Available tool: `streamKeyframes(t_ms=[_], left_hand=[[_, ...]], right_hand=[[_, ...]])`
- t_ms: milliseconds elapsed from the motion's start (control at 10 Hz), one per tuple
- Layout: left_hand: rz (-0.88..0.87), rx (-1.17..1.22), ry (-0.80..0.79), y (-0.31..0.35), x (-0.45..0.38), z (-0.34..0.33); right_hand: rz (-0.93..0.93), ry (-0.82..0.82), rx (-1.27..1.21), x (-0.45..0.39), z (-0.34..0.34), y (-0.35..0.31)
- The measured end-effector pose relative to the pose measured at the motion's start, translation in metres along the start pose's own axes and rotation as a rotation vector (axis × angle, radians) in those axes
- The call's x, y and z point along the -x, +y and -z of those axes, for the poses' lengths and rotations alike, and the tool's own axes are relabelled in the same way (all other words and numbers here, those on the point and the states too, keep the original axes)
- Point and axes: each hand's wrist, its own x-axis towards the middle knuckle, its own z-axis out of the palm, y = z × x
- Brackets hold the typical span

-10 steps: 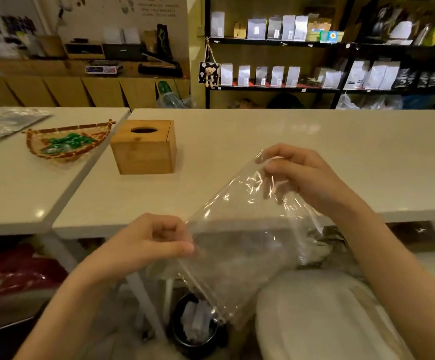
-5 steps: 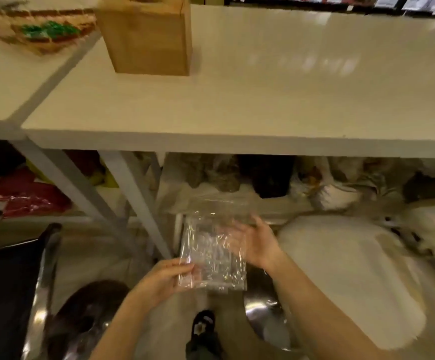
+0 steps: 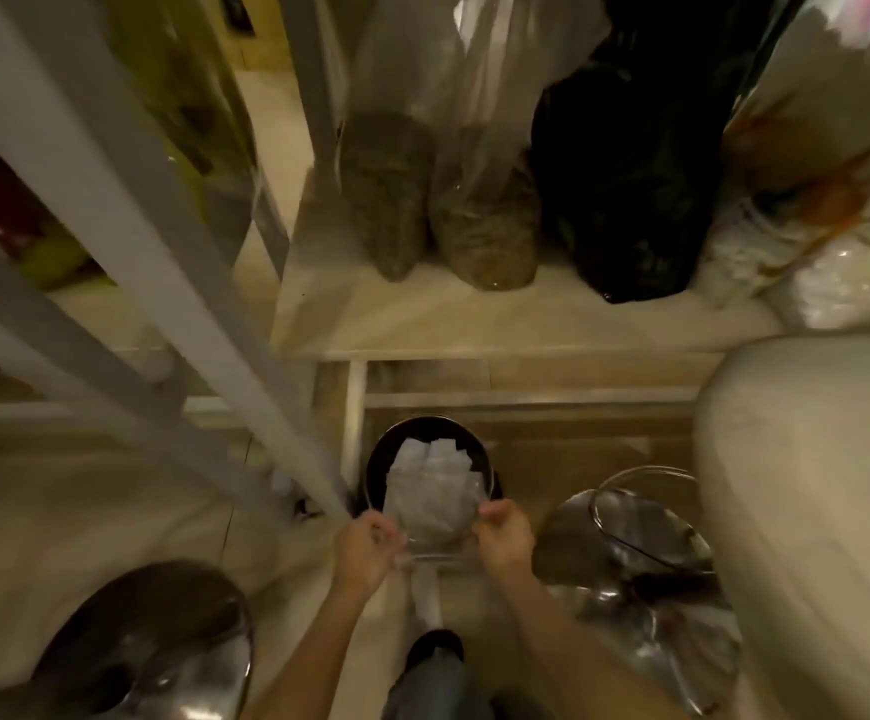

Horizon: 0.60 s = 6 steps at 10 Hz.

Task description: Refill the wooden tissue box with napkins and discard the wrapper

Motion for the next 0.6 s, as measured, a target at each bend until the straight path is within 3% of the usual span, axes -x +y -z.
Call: streamKeyframes(t_ms=[200, 300, 400, 500, 600], left_hand=[[-0.021, -0.215, -0.174, -0.055, -0.059, -0.041], [-0.11, -0.583, -0.21, -0.076, -0.076, -0.05], [-0.006, -0.757, -0.257, -0.081, -0.081, -0.053], [-0.017, -0.745, -0.282, -0.068, -0.07, -0.049], [-0.075, -0.684, -0.272, -0.052, -0.057, -0.039]], right_hand=[[0.023, -0.111, 0.158, -0.062, -0.032, 0.049], [0.071, -0.194, 0.262, -0.084, -0.046, 0.068], [0.093, -0.243, 0.371, -0.093, -0.049, 0.077], [0.135, -0.228, 0.45, -0.083, -0.042, 0.069], [0.109, -0.12, 0.3, -0.068, -0.033, 0.045]])
